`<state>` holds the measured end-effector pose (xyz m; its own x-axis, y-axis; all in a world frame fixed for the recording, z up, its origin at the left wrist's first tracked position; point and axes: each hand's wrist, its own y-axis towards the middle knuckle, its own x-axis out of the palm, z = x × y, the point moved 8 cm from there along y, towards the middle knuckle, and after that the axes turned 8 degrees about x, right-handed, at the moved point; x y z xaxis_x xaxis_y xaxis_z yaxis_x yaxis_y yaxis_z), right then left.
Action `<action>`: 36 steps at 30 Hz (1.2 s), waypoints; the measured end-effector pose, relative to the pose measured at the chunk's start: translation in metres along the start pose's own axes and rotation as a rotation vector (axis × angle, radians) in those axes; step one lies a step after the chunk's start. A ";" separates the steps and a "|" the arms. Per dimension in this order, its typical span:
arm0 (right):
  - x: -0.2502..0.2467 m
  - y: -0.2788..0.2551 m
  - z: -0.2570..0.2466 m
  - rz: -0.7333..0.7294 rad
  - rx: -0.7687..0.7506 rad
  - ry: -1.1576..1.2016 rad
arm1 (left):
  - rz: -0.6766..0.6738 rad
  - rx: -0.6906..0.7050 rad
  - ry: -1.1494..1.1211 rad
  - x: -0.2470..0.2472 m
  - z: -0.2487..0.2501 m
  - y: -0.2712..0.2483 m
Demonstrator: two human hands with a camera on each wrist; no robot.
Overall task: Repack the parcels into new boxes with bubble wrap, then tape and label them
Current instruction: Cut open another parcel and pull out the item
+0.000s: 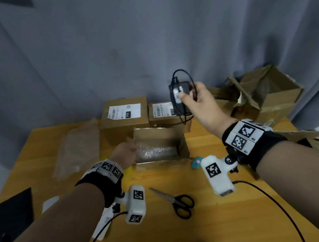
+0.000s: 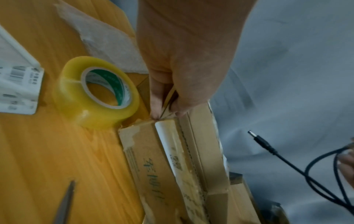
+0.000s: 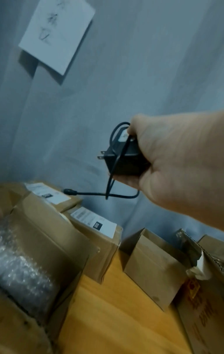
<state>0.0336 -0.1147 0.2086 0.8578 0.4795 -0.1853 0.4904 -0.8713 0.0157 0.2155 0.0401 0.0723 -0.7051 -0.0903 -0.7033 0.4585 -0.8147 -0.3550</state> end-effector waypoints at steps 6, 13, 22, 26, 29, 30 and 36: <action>-0.050 0.000 -0.018 0.225 0.095 0.396 | 0.088 0.085 -0.071 -0.024 0.041 -0.013; -0.102 -0.024 0.013 0.412 0.202 0.572 | 0.042 0.150 -0.454 -0.010 0.085 -0.006; -0.144 -0.069 0.101 0.564 0.433 0.460 | -0.255 0.021 -0.704 0.100 0.153 0.020; -0.153 -0.080 0.117 0.539 0.463 0.344 | -0.327 0.018 -0.713 0.139 0.175 0.026; -0.158 -0.083 0.118 0.550 0.461 0.329 | -0.439 0.012 -0.678 0.162 0.187 0.017; -0.159 -0.082 0.117 0.560 0.459 0.333 | -0.494 0.023 -0.633 0.170 0.189 0.013; -0.133 -0.065 0.073 0.437 0.398 0.532 | -0.563 0.171 -0.412 0.153 0.174 0.008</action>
<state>-0.1235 -0.1296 0.1602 0.9675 -0.0163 0.2523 0.0867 -0.9159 -0.3919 0.0171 -0.0802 0.0687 -0.9721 0.1887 -0.1396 -0.1026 -0.8766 -0.4702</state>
